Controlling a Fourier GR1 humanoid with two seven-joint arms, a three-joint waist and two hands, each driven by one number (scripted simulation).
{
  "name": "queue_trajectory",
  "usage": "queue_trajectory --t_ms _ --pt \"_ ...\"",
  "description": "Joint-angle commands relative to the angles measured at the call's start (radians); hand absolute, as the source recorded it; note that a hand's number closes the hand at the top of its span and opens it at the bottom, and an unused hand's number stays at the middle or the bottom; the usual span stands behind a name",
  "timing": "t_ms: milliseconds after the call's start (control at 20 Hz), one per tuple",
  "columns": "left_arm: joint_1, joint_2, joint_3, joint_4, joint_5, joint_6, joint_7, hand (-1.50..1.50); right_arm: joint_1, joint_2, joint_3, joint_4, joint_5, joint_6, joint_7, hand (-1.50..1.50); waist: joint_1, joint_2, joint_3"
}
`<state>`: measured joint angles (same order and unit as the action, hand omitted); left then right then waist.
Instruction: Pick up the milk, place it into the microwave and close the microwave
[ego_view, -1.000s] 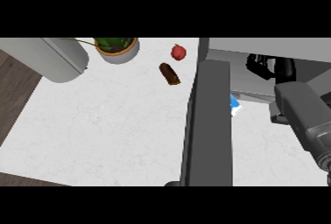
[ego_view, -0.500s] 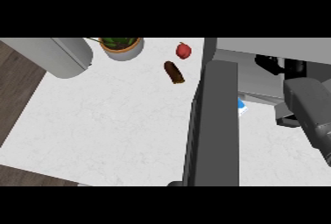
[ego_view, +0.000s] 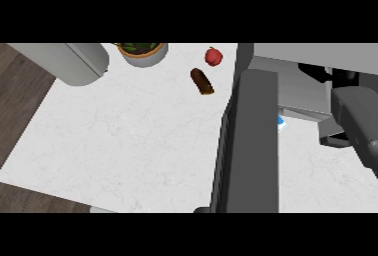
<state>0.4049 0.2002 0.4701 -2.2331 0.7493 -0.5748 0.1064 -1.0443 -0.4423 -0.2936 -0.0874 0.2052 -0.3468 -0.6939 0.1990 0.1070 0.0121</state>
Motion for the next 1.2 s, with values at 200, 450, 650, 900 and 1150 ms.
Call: queue_trajectory --t_ms 200,450,650,900,1150 --pt "-0.032 0.019 0.015 0.021 -0.032 0.004 -0.002 -1.50 0.003 -0.013 -0.006 0.002 -0.001 0.002 -0.010 1.50 0.005 0.010 0.003" --pt "-0.044 0.026 -0.003 0.040 -0.039 -0.006 0.006 -1.50 -0.031 0.036 -0.036 -0.015 -0.032 0.012 -0.021 -1.50 0.003 -0.001 0.003" --pt "-0.047 0.033 0.006 0.042 -0.049 -0.007 0.006 -1.50 -0.076 0.055 -0.002 0.012 -0.003 0.134 0.022 -1.50 0.029 -0.008 -0.002" --pt "-0.074 0.038 -0.008 0.067 -0.075 -0.015 0.005 -1.50 -0.111 0.114 0.057 0.036 0.060 0.044 0.088 -1.50 0.024 -0.010 -0.008" --pt "-0.076 0.019 -0.028 0.092 -0.096 -0.021 0.001 -1.50 -0.158 0.181 0.053 0.035 0.058 -0.029 0.142 -1.50 0.016 -0.020 -0.009"
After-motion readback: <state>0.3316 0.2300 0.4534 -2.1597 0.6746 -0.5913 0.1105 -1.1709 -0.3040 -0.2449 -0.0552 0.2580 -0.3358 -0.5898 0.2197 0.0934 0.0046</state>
